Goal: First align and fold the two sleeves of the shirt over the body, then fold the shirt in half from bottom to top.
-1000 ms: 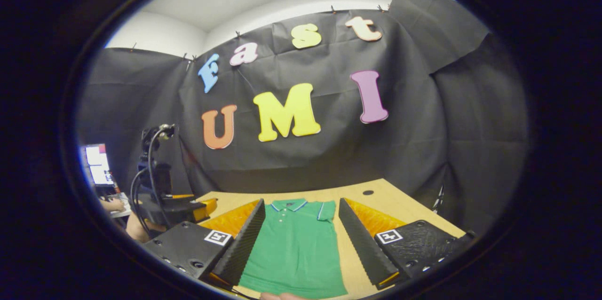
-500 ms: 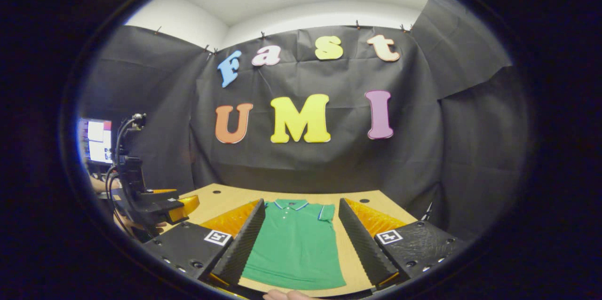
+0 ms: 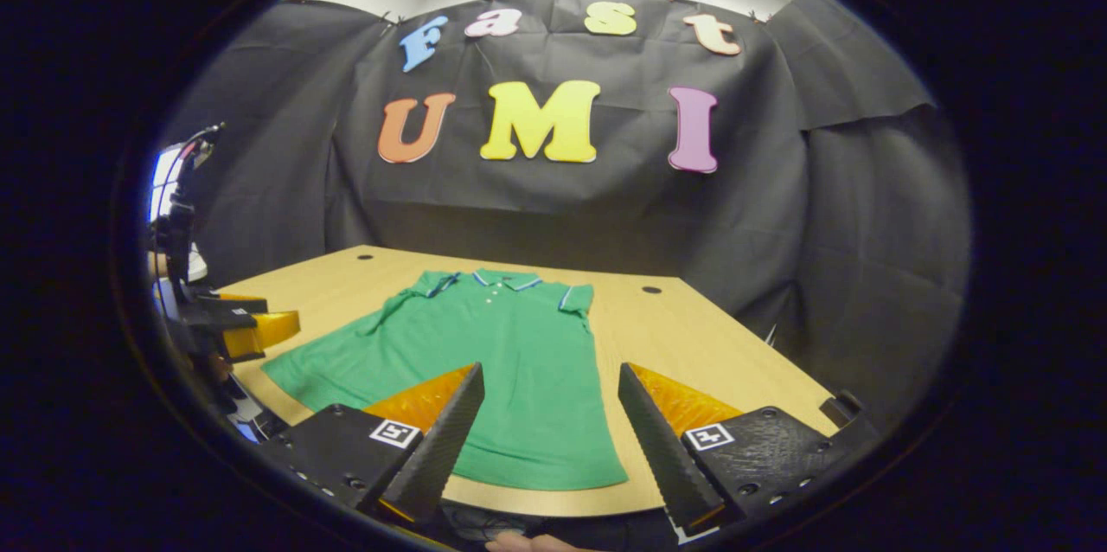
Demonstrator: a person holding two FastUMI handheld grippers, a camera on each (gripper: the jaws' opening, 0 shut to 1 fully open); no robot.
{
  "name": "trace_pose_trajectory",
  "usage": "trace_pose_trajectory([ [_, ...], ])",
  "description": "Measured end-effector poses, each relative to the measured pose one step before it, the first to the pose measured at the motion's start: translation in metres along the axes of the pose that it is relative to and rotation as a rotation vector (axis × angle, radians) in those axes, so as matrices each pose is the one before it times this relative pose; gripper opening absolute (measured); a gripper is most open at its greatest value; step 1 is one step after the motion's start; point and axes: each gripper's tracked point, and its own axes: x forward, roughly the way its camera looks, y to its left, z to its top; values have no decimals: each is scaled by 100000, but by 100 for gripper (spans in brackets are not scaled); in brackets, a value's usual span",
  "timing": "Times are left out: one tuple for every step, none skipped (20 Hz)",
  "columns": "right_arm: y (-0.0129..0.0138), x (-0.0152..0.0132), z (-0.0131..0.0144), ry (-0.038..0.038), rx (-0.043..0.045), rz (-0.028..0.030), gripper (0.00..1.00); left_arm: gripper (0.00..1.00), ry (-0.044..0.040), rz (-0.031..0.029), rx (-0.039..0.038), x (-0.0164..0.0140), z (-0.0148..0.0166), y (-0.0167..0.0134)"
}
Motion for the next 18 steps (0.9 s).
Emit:
trace_pose_trajectory([
  [-637,345,-1242,2207,1931,-709,96,100,595,-155,-134,-30,-635,180],
  [-261,434,-1260,2847,2172,186,97,100,740,-283,332,-59,-731,142],
  [-153,455,-1250,3905,1733,553,96,100,1657,92,101,22,-777,148],
  [-175,503,-1122,3870,1667,351,95,100,1729,213,-368,-63,-891,243],
  [-53,391,-777,2850,937,263,96,100,2294,14,-585,91,-823,27],
  [3,300,-407,1806,-32,-148,94,100,1441,-39,-449,206,-622,56],
  [-246,388,-481,1437,-803,-1435,95,100,1609,819,221,189,-479,215],
  [-132,375,-595,1533,-1176,-719,97,100,1284,1412,430,254,-488,536],
  [-102,378,-618,1886,-1502,-879,95,100,1059,378,-302,262,-373,196],
  [87,351,-828,2549,-1117,192,95,100,1133,686,-1048,-38,-356,-30],
  [352,-25,57,-921,1404,2054,94,100,-2300,423,931,-72,586,133],
  [-128,85,244,146,2123,459,96,100,776,445,787,239,-328,113],
  [54,79,-256,1850,2123,1536,94,100,-546,659,1041,-56,-95,59],
  [60,262,15,-564,1065,743,94,100,-121,1342,1226,268,12,290],
  [11,391,117,-435,-585,125,94,98,-250,1047,410,-28,-91,243],
  [361,-128,-141,388,494,1824,92,96,-100,222,-75,105,169,33],
  [36,139,255,-1304,1158,110,76,86,-451,710,-716,202,-7,-32],
  [856,36,-95,656,690,3543,55,77,-153,346,-692,-128,35,-80],
])
